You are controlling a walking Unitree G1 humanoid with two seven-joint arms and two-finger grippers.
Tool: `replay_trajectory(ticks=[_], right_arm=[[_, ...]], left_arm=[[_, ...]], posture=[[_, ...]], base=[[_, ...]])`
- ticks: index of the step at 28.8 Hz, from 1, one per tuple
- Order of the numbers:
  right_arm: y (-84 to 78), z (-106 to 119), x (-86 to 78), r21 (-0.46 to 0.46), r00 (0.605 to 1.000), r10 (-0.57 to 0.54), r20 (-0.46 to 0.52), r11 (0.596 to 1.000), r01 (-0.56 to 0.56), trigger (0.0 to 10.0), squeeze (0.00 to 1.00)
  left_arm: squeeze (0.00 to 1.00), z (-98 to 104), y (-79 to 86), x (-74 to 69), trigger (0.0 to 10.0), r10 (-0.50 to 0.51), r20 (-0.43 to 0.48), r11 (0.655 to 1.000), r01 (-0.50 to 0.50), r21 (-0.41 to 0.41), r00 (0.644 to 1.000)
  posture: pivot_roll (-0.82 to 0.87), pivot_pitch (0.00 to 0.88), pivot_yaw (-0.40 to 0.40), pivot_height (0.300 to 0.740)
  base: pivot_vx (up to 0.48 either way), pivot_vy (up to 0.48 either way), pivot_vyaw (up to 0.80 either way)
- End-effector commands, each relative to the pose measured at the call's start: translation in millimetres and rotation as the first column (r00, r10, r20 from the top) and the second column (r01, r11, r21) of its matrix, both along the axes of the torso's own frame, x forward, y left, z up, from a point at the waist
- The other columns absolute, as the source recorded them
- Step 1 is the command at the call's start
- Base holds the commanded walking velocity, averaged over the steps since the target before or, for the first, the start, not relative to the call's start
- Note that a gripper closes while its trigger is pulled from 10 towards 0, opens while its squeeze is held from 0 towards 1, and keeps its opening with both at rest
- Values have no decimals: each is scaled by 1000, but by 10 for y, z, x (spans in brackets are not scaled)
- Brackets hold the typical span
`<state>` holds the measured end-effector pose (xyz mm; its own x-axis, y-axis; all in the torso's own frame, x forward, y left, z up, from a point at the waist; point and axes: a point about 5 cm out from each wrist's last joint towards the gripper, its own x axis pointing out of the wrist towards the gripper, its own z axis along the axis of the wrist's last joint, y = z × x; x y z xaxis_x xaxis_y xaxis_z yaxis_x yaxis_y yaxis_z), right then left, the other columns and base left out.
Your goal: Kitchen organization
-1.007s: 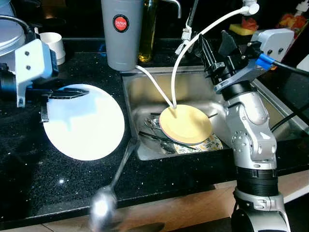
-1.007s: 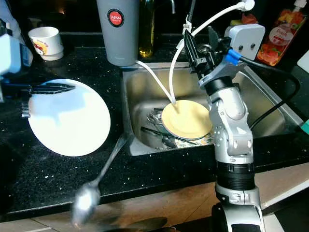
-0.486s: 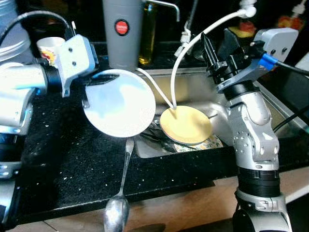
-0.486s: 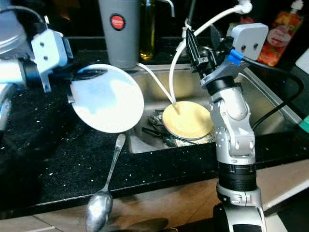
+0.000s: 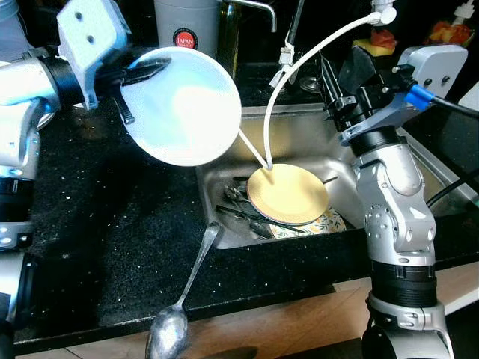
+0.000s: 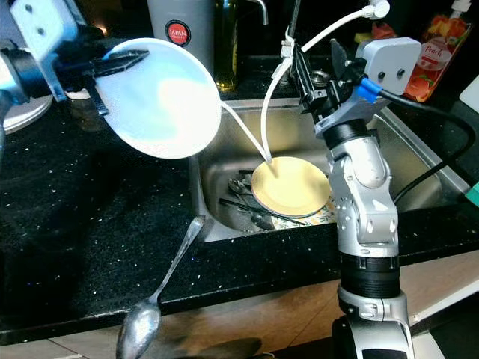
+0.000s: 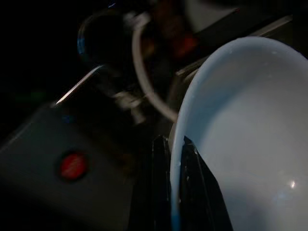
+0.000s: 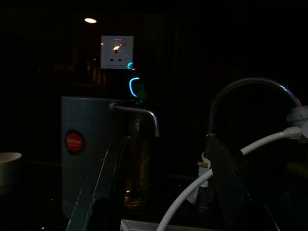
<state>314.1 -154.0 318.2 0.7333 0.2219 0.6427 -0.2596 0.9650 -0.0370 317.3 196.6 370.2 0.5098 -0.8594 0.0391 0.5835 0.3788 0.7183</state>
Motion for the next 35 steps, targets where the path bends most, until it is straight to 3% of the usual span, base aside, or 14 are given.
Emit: replay_trajectory(ticks=[1, 12, 18, 21, 26, 27, 32, 33, 34, 35], right_arm=[[-21, 19, -26, 2, 1000, -6, 8, 1000, 6, 10000, 0], [-20, 17, -29, 3, 1000, -7, 7, 1000, 7, 10000, 0], [-16, 19, -29, 3, 1000, -7, 6, 1000, 7, 10000, 0], [-17, 19, -29, 3, 1000, -7, 5, 1000, 7, 10000, 0], [-17, 21, -32, 4, 1000, -7, 6, 1000, 7, 10000, 0], [-16, 23, -33, 4, 1000, -8, 6, 1000, 8, 10000, 0], [-15, 23, -34, 5, 1000, -9, 5, 1000, 9, 10000, 0], [-16, 25, -36, 5, 1000, -9, 5, 1000, 9, 10000, 0], [-16, 27, -37, 5, 1000, -9, 5, 1000, 9, 10000, 0], [-16, 27, -37, 5, 1000, -9, 5, 1000, 9, 10000, 0]], left_arm=[[0, -49, -26, -186, 10000, -141, -89, 988, 145, 43, 986], [0, -277, -193, -329, 10000, -283, -209, 948, 306, 87, 936], [0, -355, -332, -444, 10000, -365, -284, 920, 391, 39, 887], [0, -382, -357, -450, 10000, -368, -289, 918, 395, 41, 884], [0, -571, -467, -336, 10000, -303, -275, 936, 339, 94, 912], [0, -727, -527, -202, 10000, -216, -244, 952, 260, 165, 946], [0, -893, -604, -59, 10000, -128, -189, 954, 172, 244, 974], [0, -1036, -701, 154, 10000, 14, -76, 945, 12, 326, 997], [0, -1072, -760, 294, 10000, 112, 26, 928, -114, 355, 993], [0, -1072, -760, 294, 10000, 112, 26, 928, -114, 355, 993]], posture=[[111, 30, -58, 740], [108, 32, -59, 740], [105, 35, -60, 740], [105, 35, -60, 740], [105, 35, -60, 740], [100, 38, -62, 740], [100, 38, -62, 740], [94, 39, -64, 740], [94, 39, -64, 740], [94, 39, -64, 740]], base=[[0, 0, 0], [0, 0, 0], [0, 0, 0], [0, 0, 0], [0, 0, 0], [0, 0, 0], [0, 0, 0], [0, 0, 0], [0, 0, 0], [0, 0, 0]])
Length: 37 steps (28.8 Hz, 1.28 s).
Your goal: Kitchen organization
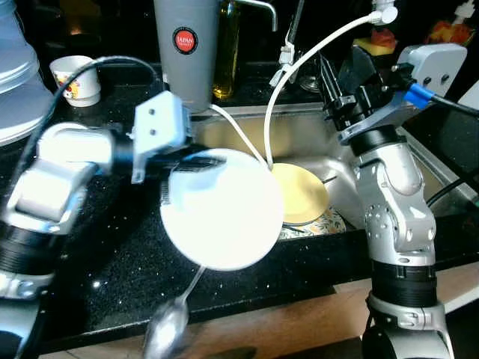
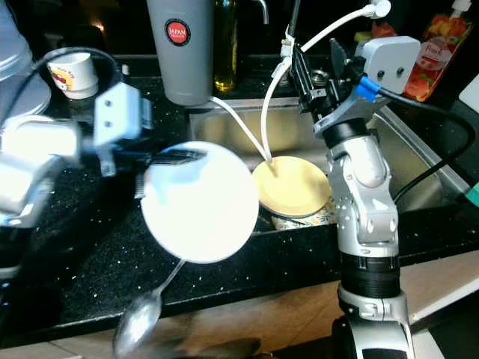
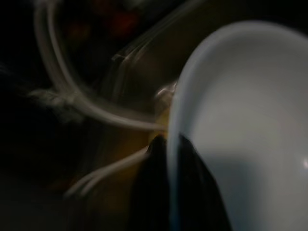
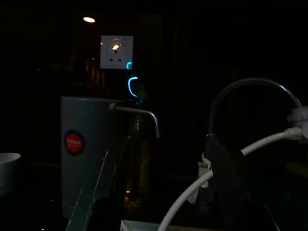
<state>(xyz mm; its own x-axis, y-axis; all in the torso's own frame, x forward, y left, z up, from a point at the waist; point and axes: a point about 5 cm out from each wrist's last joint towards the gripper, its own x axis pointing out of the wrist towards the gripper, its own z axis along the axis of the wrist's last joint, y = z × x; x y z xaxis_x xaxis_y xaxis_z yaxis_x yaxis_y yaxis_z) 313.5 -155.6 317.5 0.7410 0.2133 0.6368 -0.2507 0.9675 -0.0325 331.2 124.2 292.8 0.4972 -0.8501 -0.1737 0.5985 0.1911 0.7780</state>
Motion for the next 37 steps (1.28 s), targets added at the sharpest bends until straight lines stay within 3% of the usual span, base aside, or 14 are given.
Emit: replay_trajectory(ticks=[1, 2, 3, 6, 10, 20, 22, 23, 24, 26, 27, 28, 30, 37], right_arm=[[-1, 35, -31, 3, 1000, 1, 14, 1000, -1, 10000, 0], [-1, 38, -32, 2, 1000, 1, 15, 1000, -1, 10000, 0], [-1, 38, -32, 2, 1000, 1, 15, 1000, -1, 10000, 0], [-6, 51, -37, 2, 1000, -4, 19, 1000, 4, 10000, 0], [-17, 54, -49, 1, 1000, -11, 20, 1000, 11, 10000, 0], [-21, 44, -53, 4, 1000, -14, 19, 1000, 14, 10000, 0], [-21, 44, -53, 4, 1000, -14, 19, 1000, 14, 10000, 0], [-15, 45, -51, 4, 1000, -11, 20, 1000, 11, 10000, 0], [-15, 45, -51, 4, 1000, -11, 20, 1000, 11, 10000, 0], [-11, 47, -49, 4, 1000, -9, 20, 1000, 9, 10000, 0], [-12, 47, -49, 4, 1000, -9, 19, 1000, 9, 10000, 0], [-12, 47, -49, 4, 1000, -9, 19, 1000, 9, 10000, 0], [-12, 45, -47, 5, 1000, -8, 18, 1000, 8, 10000, 0], [-8, 41, -45, 7, 1000, -6, 18, 1000, 6, 10000, 0]], left_arm=[[0, -306, -80, 255, 10000, 188, 139, 968, -207, 140, 972], [8, -288, -131, 358, 10000, 252, 251, 946, -293, 142, 935], [8, -288, -131, 358, 10000, 252, 251, 946, -293, 142, 935], [20, -180, -208, 519, 10000, 348, 453, 895, -435, 101, 821], [8, -79, -206, 555, 10000, 393, 467, 885, -464, 42, 792], [0, 323, 29, 670, 10000, 532, 549, 830, -524, -189, 645], [0, 323, 29, 670, 10000, 532, 549, 830, -524, -189, 645], [0, 450, 94, 671, 10000, 586, 489, 807, -521, -278, 646], [0, 450, 94, 671, 10000, 586, 489, 807, -521, -278, 646], [0, 638, 184, 631, 10000, 592, 316, 794, -470, -387, 741], [0, 700, 196, 582, 10000, 546, 270, 812, -422, -404, 793], [0, 700, 196, 582, 10000, 546, 270, 812, -422, -404, 793], [0, 695, 150, 475, 10000, 403, 233, 880, -305, -364, 885], [0, 425, -8, 344, 10000, 196, 139, 955, -157, -251, 971]], posture=[[94, 39, -64, 740], [82, 38, -62, 740], [82, 38, -62, 740], [72, 37, -57, 740], [64, 38, -53, 740], [78, 26, -56, 740], [78, 26, -56, 740], [79, 24, -56, 740], [79, 24, -56, 740], [79, 24, -56, 740], [79, 24, -56, 740], [79, 24, -56, 740], [87, 24, -56, 740], [87, 24, -55, 740]], base=[[0, 0, 0], [0, 0, 0], [0, 0, 0], [0, 0, 0], [0, 0, 0], [0, 0, 0], [0, 0, 0], [0, 0, 0], [0, 0, 0], [0, 0, 0], [0, 0, 0], [0, 0, 0], [0, 0, 0], [0, 0, 0]])
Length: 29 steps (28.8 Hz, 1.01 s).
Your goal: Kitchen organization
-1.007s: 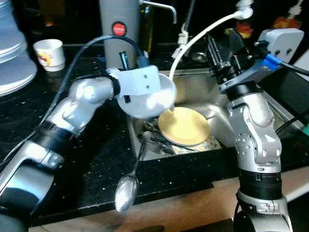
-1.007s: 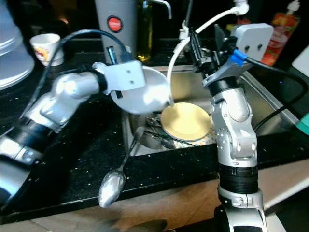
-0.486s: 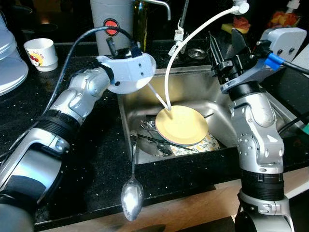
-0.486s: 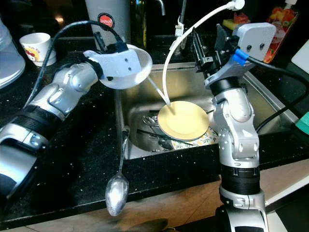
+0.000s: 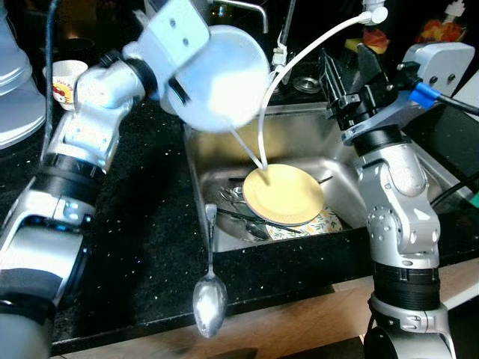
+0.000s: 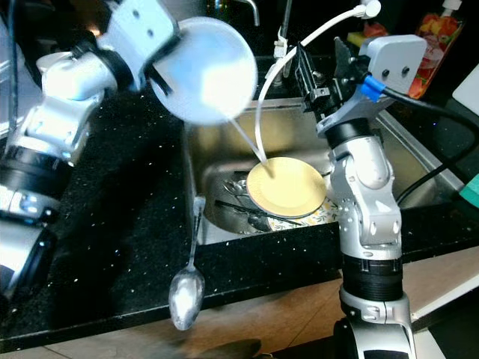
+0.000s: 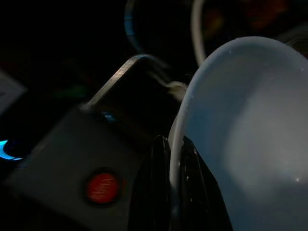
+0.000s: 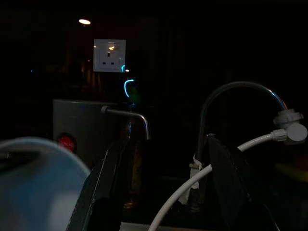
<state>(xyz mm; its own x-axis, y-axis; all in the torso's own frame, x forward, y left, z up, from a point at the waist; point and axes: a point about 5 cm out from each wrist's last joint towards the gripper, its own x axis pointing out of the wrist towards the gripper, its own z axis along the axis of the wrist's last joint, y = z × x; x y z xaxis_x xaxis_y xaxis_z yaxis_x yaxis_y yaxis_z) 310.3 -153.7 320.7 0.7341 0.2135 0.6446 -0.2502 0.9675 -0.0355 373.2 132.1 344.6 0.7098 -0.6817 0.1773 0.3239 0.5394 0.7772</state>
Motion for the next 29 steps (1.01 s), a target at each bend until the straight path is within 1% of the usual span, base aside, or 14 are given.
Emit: replay_trajectory(ticks=[1, 8, 9, 10, 11, 14, 15, 19, 21, 23, 24, 25, 26, 29], right_arm=[[-27, 9, -13, 8, 1000, -6, 8, 1000, 6, 10000, 0], [-37, 11, -15, 6, 1000, -10, 7, 1000, 10, 10000, 0], [-43, 12, -15, 6, 1000, -11, 6, 1000, 11, 10000, 0], [-43, 12, -15, 6, 1000, -11, 6, 1000, 11, 10000, 0], [-46, 12, -15, 5, 1000, -13, 6, 1000, 13, 10000, 0], [-41, 17, -13, 4, 1000, -12, 7, 1000, 12, 10000, 0], [-42, 19, -14, 4, 1000, -13, 8, 1000, 13, 10000, 0], [-46, 22, -18, 3, 1000, -17, 8, 1000, 17, 10000, 0], [-48, 23, -15, 2, 1000, -17, 8, 1000, 17, 10000, 0], [-48, 23, -15, 2, 1000, -17, 8, 1000, 17, 10000, 0], [-53, 28, -14, 2, 1000, -18, 9, 1000, 18, 10000, 0], [-54, 31, -14, 2, 1000, -19, 10, 1000, 19, 10000, 0], [-54, 31, -14, 2, 1000, -19, 10, 1000, 19, 10000, 0], [-56, 36, -16, 1, 1000, -18, 13, 1000, 18, 10000, 0]], left_arm=[[0, -138, -115, -98, 10000, -124, -68, 991, 127, 48, 990], [0, -248, -194, -115, 10000, -169, -118, 984, 174, 30, 978], [0, -327, -246, -122, 10000, -192, -155, 980, 198, 26, 969], [0, -327, -246, -122, 10000, -192, -155, 980, 198, 26, 969], [0, -430, -303, -134, 10000, -217, -198, 973, 227, 33, 956], [0, -840, -460, -182, 10000, -225, -314, 940, 290, 178, 922], [0, -958, -467, -177, 10000, -195, -329, 926, 284, 249, 924], [0, -1171, -389, -78, 10000, -57, -309, 887, 191, 421, 949], [0, -1193, -368, -47, 10000, -27, -291, 878, 162, 450, 956], [0, -1193, -368, -47, 10000, -27, -291, 878, 162, 450, 956], [0, -1069, -350, 76, 10000, 66, -174, 899, 17, 438, 982], [0, -963, -350, 125, 10000, 103, -124, 918, -46, 393, 987], [0, -963, -350, 125, 10000, 103, -124, 918, -46, 393, 987], [8, -640, -324, 200, 10000, 167, -35, 964, -156, 215, 985]], posture=[[87, 24, -55, 740], [78, 28, -56, 740], [77, 29, -57, 740], [77, 29, -57, 740], [77, 29, -57, 740], [73, 28, -57, 740], [73, 28, -57, 740], [73, 28, -57, 740], [67, 27, -58, 740], [67, 27, -58, 740], [65, 24, -59, 740], [65, 24, -59, 740], [65, 24, -59, 740], [66, 23, -61, 740]], base=[[0, 0, 0], [0, 0, 0], [0, 0, 0], [0, 0, 0], [0, 0, 0], [0, 0, 0], [0, 0, 0], [0, 0, 0], [0, 0, 0], [0, 0, 0], [0, 0, 0], [0, 0, 0], [0, 0, 0], [0, 0, 0]])
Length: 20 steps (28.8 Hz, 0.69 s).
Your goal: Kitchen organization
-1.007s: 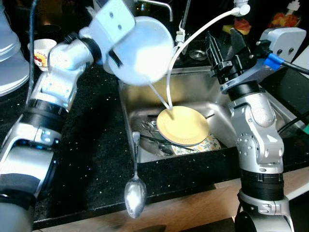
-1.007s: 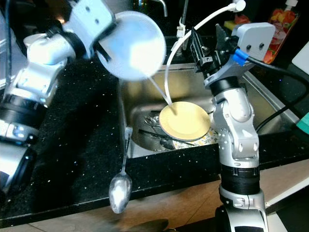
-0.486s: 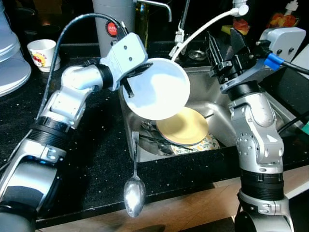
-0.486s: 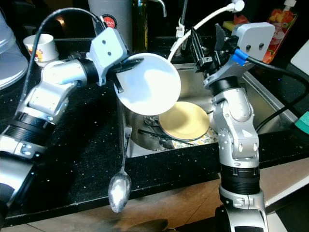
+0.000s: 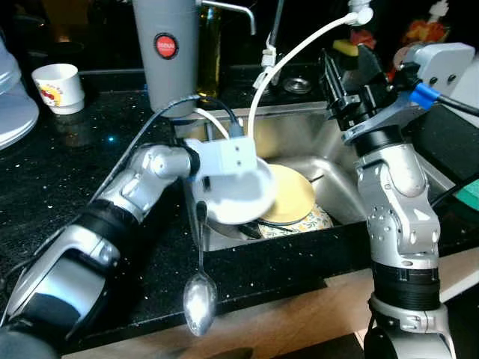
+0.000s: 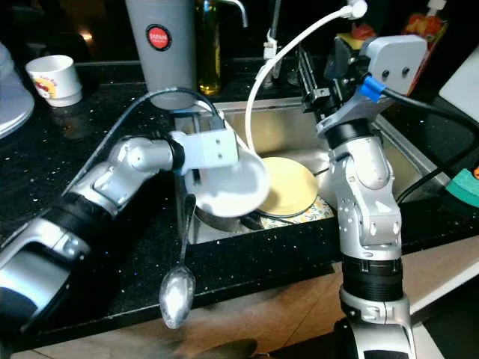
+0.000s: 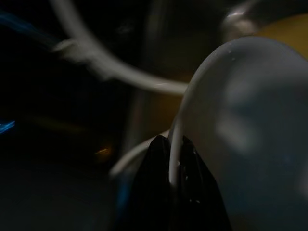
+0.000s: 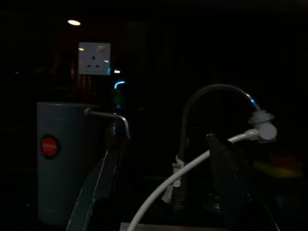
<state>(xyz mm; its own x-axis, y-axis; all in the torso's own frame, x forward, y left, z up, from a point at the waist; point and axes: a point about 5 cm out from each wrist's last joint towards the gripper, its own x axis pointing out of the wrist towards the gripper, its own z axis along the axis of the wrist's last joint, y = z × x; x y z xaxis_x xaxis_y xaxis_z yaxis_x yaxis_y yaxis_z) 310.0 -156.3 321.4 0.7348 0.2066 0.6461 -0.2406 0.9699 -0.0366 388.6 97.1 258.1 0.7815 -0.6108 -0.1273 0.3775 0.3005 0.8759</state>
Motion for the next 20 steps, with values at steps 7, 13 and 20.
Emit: replay_trajectory(ticks=[7, 13, 20], right_arm=[[-26, 31, -15, 2, 1000, -6, 12, 1000, 6, 10000, 0], [-25, 22, -20, 2, 1000, -6, 8, 1000, 6, 10000, 0], [-19, 11, -14, 5, 1000, -4, 5, 1000, 4, 10000, 0]], left_arm=[[0, 717, 162, 48, 10000, 91, 122, 895, -27, -446, 988], [0, 775, 219, -204, 10000, -207, 7, 894, 192, -405, 978], [0, 764, 385, -416, 10000, -343, -63, 874, 294, -386, 937]], posture=[[66, 23, -61, 740], [70, 29, -58, 740], [70, 29, -58, 740]], base=[[0, 0, 0], [0, 0, 0], [0, 0, 0]])
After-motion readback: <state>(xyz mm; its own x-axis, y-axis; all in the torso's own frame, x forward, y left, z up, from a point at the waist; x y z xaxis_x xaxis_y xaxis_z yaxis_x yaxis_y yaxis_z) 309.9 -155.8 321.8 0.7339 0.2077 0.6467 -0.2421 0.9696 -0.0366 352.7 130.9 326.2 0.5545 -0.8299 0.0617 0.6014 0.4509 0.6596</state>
